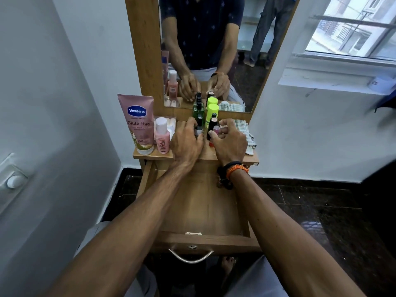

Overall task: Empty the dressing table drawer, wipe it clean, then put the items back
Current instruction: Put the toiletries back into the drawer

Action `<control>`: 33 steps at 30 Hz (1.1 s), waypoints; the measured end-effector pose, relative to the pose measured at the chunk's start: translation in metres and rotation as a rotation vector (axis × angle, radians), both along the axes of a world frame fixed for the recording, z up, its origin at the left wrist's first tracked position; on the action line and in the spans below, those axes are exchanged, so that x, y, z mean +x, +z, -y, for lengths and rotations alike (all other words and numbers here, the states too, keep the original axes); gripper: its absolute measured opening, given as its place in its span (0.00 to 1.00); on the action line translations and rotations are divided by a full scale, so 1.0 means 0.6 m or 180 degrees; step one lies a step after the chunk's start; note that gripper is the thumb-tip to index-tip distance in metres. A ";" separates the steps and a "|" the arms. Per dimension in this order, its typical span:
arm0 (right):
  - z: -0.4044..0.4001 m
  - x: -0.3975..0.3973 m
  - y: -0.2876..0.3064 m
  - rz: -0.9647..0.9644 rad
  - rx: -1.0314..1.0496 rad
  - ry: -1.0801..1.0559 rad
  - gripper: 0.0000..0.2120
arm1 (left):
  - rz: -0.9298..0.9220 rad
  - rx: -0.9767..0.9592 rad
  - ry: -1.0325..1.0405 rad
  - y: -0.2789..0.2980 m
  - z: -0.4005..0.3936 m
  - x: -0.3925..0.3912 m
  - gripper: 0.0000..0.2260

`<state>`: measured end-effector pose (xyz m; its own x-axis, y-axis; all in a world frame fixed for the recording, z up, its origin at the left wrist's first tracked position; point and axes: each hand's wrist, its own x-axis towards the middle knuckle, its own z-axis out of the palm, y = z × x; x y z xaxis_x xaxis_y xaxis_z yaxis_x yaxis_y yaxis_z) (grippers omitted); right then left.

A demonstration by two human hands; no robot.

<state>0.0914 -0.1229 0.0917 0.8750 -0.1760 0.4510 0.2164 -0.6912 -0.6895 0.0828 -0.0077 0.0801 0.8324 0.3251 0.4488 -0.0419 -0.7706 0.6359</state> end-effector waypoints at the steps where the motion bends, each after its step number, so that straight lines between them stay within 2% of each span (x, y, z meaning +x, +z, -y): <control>1: 0.003 -0.002 0.000 0.0033 0.0025 -0.0007 0.16 | 0.0006 -0.0030 -0.0003 0.000 0.001 0.000 0.11; 8: 0.036 -0.024 0.003 0.0025 0.0174 0.0039 0.18 | 0.0248 -0.0340 -0.0062 0.009 0.012 -0.018 0.11; 14: 0.083 -0.056 0.014 0.0071 0.0295 0.0090 0.18 | 0.0407 -0.0362 -0.0319 0.010 0.015 -0.069 0.12; 18: 0.118 -0.092 0.013 -0.0037 0.0447 0.0185 0.16 | 0.0347 -0.0699 -0.0483 -0.005 0.026 -0.112 0.11; 21: 0.143 -0.123 -0.006 -0.0218 0.0518 0.0254 0.14 | 0.0124 -0.0951 -0.0693 -0.023 0.037 -0.133 0.10; 24: 0.162 -0.145 -0.034 -0.0415 0.0435 0.0270 0.12 | -0.0164 -0.0941 -0.0889 -0.044 0.048 -0.148 0.10; 33: 0.167 -0.148 -0.100 -0.0947 -0.0454 0.0353 0.13 | -0.1079 -0.0737 -0.1010 -0.090 0.064 -0.142 0.09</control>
